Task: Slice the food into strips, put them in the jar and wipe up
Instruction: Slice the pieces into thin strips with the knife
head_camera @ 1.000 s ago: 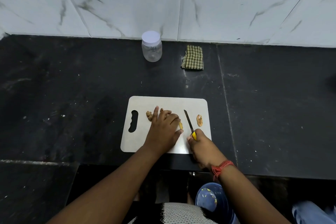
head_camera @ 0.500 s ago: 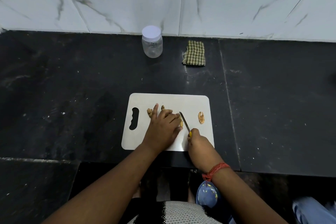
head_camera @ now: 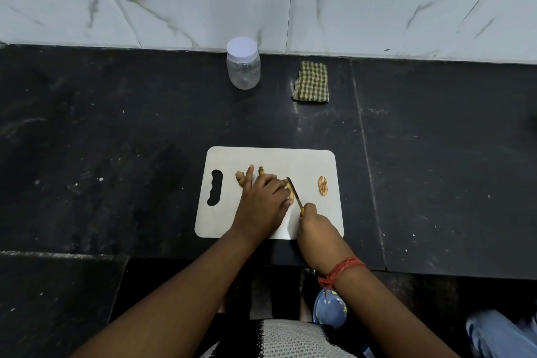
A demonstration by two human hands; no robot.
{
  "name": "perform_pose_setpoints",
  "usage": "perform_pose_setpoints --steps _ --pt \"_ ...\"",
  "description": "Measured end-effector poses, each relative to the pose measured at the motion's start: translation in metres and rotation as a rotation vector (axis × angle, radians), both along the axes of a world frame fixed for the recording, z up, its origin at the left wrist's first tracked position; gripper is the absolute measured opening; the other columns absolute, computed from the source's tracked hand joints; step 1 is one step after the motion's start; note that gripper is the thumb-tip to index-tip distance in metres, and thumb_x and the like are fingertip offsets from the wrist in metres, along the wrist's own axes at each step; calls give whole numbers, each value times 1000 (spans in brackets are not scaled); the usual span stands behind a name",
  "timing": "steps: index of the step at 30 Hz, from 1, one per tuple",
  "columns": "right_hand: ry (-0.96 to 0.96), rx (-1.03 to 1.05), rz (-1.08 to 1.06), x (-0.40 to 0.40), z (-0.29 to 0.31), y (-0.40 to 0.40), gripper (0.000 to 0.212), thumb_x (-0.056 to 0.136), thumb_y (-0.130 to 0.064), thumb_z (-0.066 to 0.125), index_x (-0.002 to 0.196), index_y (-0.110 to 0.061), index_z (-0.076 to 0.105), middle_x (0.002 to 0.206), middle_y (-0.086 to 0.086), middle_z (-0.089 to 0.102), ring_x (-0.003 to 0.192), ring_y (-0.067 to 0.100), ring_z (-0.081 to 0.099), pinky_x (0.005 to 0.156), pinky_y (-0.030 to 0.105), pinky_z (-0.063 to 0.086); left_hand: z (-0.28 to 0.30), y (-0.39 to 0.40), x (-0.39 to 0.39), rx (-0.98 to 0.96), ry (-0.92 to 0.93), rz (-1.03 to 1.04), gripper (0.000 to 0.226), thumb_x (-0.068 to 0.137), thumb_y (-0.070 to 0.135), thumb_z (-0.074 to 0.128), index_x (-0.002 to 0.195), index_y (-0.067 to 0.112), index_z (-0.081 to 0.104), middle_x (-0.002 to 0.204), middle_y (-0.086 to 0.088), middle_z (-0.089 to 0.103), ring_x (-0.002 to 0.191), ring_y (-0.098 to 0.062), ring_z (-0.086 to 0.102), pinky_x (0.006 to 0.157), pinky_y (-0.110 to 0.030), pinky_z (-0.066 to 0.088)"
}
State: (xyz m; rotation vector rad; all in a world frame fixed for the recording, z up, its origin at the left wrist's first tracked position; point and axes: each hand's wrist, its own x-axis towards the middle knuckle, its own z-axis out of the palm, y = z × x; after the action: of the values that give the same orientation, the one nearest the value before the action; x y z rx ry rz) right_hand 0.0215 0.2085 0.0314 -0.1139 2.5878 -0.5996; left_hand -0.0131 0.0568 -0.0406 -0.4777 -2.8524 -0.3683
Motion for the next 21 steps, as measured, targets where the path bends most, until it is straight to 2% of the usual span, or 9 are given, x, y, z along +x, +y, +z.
perform_pose_setpoints --steps 10,18,21 --pt "-6 39 24 4 1 0 23 90 0 39 112 -7 38 98 16 63 85 34 62 66 33 40 3 2 1 -6 2 21 25 93 36 56 98 22 77 113 5 70 113 -21 57 117 -61 25" --pt "-120 69 41 0 3 1 27 90 2 41 117 -2 39 106 18 63 91 34 62 69 32 40 4 2 0 0 -9 30 20 91 35 63 96 22 77 111 6 70 110 -21 58 117 -61 26" --pt "-137 73 51 -1 5 2 25 90 1 41 116 -1 40 105 19 63 84 32 59 69 33 41 5 2 0 0 -9 31 20 91 35 63 96 22 77 110 5 71 109 -22 59 115 -61 28"
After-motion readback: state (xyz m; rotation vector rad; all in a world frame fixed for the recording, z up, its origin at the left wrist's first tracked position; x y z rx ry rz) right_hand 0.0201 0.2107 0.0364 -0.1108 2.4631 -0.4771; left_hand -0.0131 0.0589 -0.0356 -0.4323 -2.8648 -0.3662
